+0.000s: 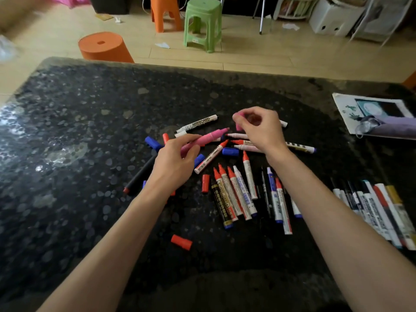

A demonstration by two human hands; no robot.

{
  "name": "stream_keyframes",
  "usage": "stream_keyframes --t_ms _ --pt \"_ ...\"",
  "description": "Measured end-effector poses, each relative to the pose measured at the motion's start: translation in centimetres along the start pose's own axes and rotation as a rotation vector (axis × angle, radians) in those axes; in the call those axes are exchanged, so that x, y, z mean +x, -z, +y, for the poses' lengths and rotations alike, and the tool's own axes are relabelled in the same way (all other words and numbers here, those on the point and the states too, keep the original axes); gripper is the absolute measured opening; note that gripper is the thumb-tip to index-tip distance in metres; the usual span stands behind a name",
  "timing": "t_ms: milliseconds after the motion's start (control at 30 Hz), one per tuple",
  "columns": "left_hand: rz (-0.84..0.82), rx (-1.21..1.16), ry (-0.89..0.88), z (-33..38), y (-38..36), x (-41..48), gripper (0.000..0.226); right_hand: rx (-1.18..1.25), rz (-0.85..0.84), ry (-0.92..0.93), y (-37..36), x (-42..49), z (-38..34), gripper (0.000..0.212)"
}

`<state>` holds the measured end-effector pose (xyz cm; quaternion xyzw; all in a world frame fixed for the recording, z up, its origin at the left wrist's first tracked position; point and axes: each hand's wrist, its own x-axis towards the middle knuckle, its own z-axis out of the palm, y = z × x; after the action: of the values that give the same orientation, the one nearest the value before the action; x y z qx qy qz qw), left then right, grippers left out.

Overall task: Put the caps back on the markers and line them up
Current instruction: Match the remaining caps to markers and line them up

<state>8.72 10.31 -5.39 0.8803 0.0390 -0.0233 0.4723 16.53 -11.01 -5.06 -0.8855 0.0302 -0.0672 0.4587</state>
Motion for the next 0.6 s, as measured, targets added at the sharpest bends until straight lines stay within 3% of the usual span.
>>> stream_keyframes --t_ms 200,600 --pt "-0.125 0.038 -0.109 1.1 -0.7 -1.0 0.034 0.529 -0.062 -0.300 5.2 -6.2 -0.1 0.017" --pt "-0.271 0.071 -0.184 3.6 -2.8 -2.7 0.029 0.731 0.034 -0.308 8.6 -12.0 1.1 0.026"
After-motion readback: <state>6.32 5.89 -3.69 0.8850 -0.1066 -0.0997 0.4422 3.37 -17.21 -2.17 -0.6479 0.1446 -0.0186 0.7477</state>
